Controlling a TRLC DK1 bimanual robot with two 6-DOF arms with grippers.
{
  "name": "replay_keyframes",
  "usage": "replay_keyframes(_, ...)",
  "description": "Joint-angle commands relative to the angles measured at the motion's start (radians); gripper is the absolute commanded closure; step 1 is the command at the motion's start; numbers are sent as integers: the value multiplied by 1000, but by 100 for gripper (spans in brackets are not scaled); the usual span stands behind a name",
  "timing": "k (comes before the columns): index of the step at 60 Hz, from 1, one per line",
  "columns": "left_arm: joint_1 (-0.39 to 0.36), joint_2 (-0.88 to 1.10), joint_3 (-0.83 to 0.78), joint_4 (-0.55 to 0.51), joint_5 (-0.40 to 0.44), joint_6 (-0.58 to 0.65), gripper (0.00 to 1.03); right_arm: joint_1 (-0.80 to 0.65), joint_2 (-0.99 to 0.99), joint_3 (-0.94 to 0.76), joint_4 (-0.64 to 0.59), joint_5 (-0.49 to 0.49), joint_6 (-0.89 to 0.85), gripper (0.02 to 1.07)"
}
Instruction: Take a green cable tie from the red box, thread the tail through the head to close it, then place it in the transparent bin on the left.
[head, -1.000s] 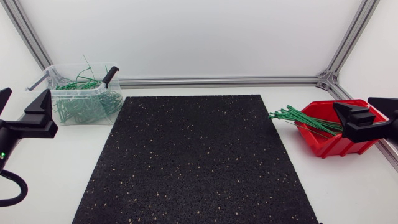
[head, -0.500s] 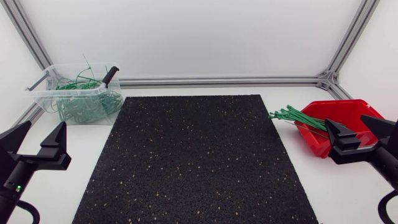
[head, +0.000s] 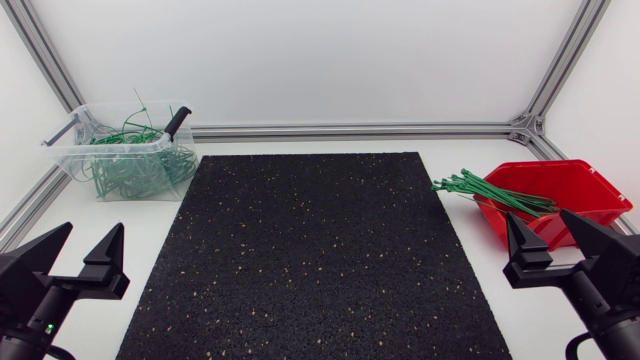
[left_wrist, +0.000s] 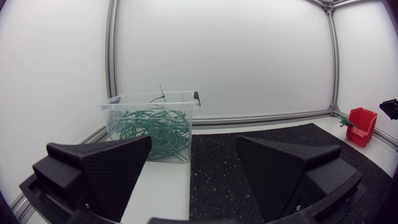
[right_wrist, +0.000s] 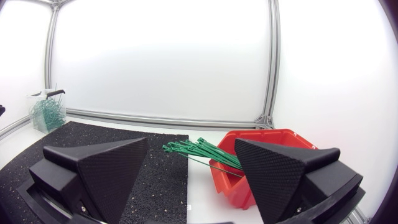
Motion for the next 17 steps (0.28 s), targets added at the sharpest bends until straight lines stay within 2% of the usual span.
replay_keyframes(1,-8,-7,-41,-8,4,-22,9,20,-44,-60,35,20,41,6)
replay_keyframes(17,-8,-7,-41,-8,4,-22,8,23,-52,-69,41,23,44,6)
